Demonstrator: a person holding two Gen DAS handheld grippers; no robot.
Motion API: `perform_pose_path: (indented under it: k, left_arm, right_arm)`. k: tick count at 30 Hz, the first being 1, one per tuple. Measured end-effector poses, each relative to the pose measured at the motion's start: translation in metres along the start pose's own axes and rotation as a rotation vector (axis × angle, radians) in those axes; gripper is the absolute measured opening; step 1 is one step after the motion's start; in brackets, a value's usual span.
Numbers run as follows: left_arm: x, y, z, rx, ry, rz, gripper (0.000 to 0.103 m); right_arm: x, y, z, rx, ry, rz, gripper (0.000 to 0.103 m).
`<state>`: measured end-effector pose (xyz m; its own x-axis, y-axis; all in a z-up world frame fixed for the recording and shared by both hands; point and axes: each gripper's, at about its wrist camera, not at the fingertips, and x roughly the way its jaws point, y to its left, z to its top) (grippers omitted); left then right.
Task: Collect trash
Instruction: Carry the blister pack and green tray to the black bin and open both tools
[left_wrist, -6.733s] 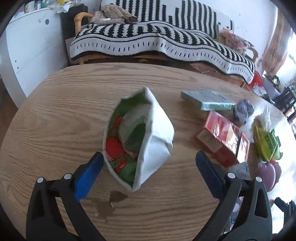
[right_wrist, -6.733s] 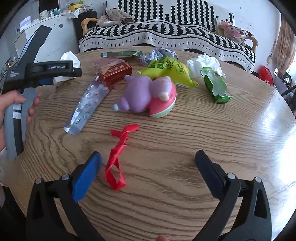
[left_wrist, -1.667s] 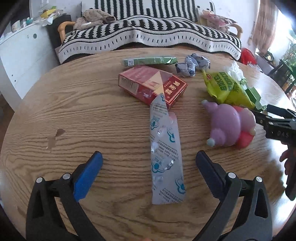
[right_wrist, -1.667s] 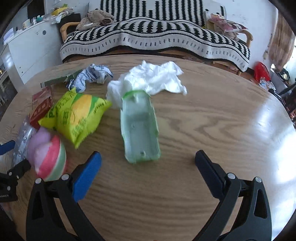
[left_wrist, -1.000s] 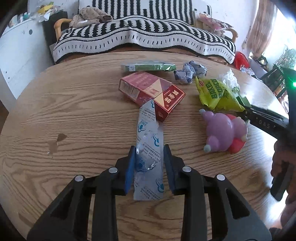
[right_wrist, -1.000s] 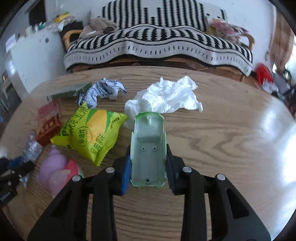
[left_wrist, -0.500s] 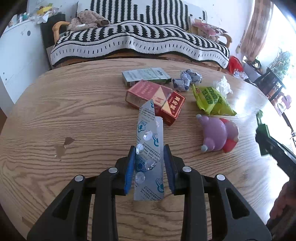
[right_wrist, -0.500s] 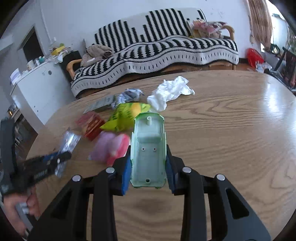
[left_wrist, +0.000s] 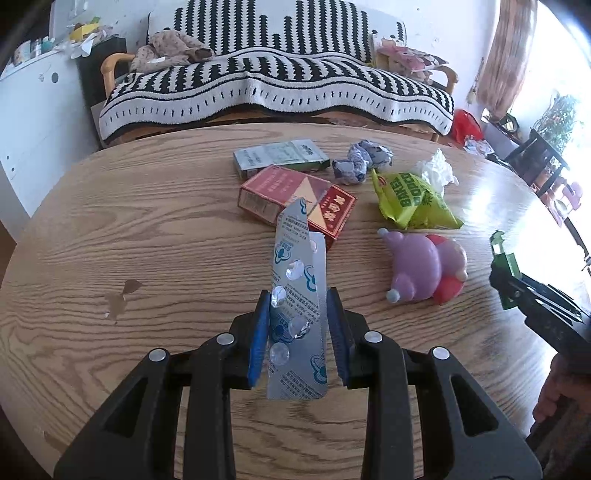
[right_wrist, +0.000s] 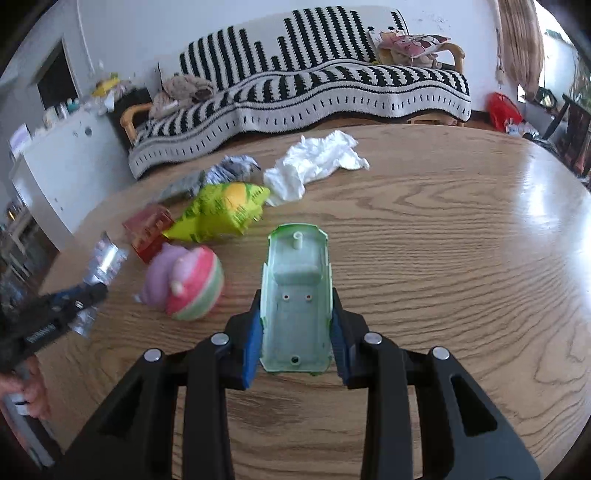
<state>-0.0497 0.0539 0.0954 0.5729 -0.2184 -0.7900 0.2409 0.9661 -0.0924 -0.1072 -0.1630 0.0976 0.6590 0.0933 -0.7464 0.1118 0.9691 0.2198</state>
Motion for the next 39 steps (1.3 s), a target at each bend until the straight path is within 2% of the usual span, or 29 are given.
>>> perform_pose_path:
  k: [7, 31, 34, 37, 39]
  left_arm:
    - [0.003, -0.009, -0.004, 0.044, 0.009, 0.014, 0.030]
    - [0.002, -0.004, 0.000, 0.024, 0.009, -0.007, 0.030]
    - [-0.002, -0.006, 0.001, 0.013, -0.014, -0.001, 0.030]
    - [-0.013, -0.005, 0.002, -0.020, -0.077, 0.050, 0.030]
    - [-0.024, -0.005, 0.000, -0.050, -0.123, 0.056, 0.030]
  right_arm:
    - [-0.003, -0.004, -0.001, 0.003, -0.002, 0.009, 0.033]
    - [0.000, 0.001, 0.000, -0.004, 0.014, 0.018, 0.033]
    - [-0.004, 0.001, 0.001, 0.008, 0.001, 0.027, 0.033]
    - [-0.020, 0.000, 0.003, 0.069, -0.039, 0.065, 0.033]
    - [-0.040, -0.002, 0.004, 0.101, -0.079, 0.081, 0.033]
